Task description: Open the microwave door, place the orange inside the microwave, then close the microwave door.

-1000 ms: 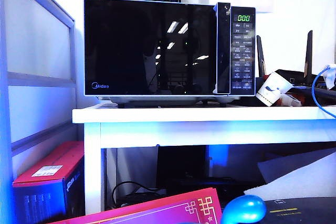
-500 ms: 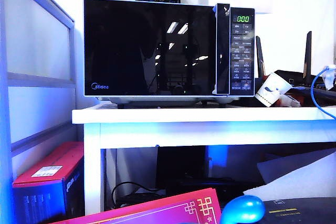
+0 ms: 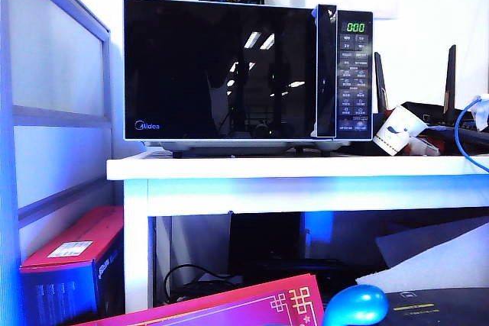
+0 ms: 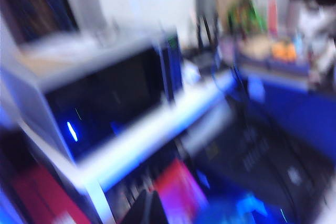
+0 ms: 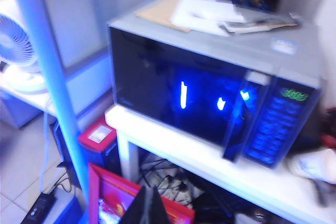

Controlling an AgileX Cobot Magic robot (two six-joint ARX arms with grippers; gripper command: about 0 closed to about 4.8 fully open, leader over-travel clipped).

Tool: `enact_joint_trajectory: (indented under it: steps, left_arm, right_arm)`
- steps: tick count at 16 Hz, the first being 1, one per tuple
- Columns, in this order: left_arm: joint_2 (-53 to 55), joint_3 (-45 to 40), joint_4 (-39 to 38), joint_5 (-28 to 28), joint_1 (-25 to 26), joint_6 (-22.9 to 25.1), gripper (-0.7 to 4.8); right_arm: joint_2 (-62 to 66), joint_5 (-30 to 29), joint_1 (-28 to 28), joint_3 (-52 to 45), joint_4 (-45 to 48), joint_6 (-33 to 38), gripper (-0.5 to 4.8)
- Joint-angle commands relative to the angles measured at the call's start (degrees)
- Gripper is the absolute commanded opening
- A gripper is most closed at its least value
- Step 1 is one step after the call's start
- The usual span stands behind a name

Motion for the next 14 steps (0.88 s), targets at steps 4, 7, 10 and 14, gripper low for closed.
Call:
enact_joint_trajectory:
  steps: [4, 7, 10, 14]
  left_arm:
    - [-2.7, -32.0, 25.1, 7.1, 0.0, -2.1, -0.05]
    - [-2.7, -52.3, 44.8, 7.0, 0.0, -3.3, -0.05]
    - [-2.6, -65.9, 59.2, 6.3, 0.0, -4.4, -0.05]
    - [-2.5, -81.4, 73.9, 0.4, 0.0, -6.9, -0.05]
  right_arm:
    - [-20.7, -1.2, 0.0, -36.4, 25.2, 0.1, -0.06]
    - [-33.9, -1.4, 0.0, -53.9, 31.1, 0.1, -0.06]
    - [-40.5, -1.4, 0.0, -62.4, 30.4, 0.3, -0.05]
    - [-45.7, -0.7, 0.0, -72.5, 28.8, 2.1, -0.06]
